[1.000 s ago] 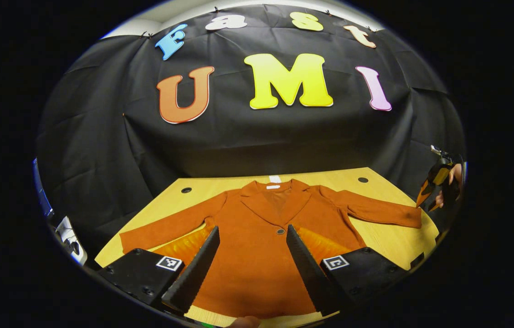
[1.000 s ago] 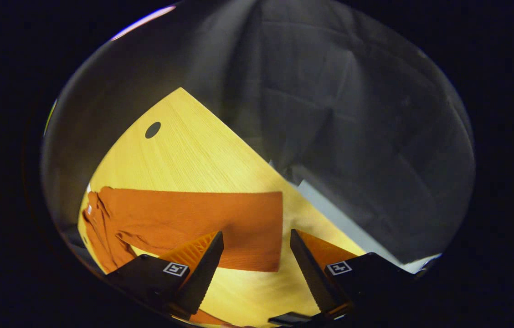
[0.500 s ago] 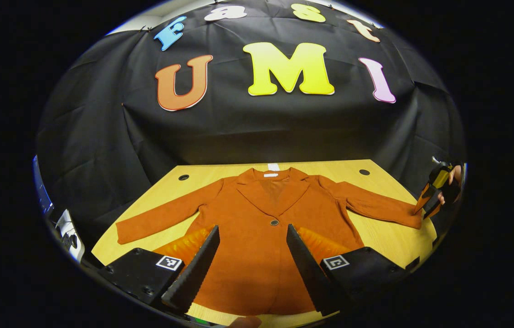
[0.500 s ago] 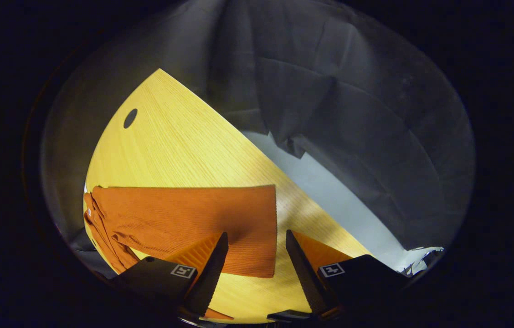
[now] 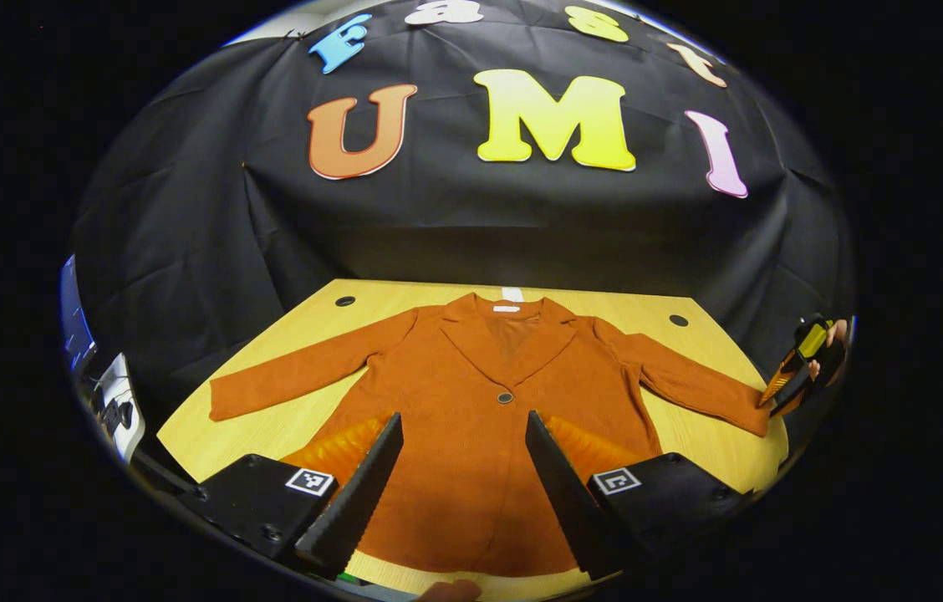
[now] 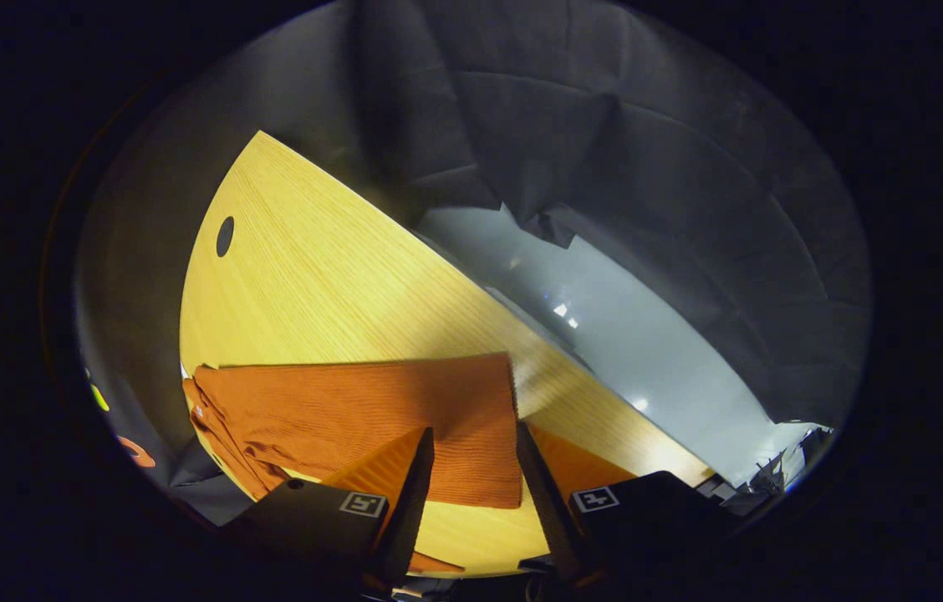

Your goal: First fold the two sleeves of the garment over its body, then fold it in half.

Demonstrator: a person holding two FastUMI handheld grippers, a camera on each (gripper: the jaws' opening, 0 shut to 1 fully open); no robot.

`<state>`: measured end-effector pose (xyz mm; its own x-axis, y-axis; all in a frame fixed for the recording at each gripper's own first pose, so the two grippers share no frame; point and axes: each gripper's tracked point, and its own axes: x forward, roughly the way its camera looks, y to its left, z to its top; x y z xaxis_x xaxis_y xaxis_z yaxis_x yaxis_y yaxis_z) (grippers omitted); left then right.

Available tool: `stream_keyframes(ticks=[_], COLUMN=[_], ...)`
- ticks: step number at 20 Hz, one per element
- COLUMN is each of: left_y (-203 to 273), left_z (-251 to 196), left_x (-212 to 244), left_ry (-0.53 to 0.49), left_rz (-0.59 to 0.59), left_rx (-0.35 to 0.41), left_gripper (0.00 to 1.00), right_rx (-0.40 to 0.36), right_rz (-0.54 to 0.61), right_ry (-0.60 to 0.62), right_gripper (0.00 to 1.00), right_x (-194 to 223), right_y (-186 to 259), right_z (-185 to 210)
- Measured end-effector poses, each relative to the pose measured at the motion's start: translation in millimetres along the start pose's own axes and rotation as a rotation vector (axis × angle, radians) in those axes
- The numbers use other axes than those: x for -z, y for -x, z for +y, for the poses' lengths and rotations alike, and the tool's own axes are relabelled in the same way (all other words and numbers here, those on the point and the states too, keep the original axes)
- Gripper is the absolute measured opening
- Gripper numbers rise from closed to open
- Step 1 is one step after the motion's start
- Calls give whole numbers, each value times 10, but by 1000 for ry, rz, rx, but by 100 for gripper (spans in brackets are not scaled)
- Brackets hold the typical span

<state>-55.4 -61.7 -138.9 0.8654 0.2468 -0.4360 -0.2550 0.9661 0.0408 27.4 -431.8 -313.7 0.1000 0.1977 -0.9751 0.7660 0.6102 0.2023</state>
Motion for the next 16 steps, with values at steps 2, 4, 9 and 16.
stream_keyframes(ticks=[2,4,9,16], left_y=[12,39,151,176], left_z=[77,171,517,865], left_x=[12,26,30,197], left_ry=[0,10,74,109], left_rz=[6,12,10,16], left_rx=[-26,-53,-157,-166], left_gripper=[96,96,96,96], right_rx=[-36,-76,-69,-46], right_rz=[22,66,65,-10], right_ry=[24,31,40,82], right_gripper=[58,65,25,10], right_x=[55,161,133,27], right_y=[-20,-37,-90,102], right_z=[139,253,228,149])
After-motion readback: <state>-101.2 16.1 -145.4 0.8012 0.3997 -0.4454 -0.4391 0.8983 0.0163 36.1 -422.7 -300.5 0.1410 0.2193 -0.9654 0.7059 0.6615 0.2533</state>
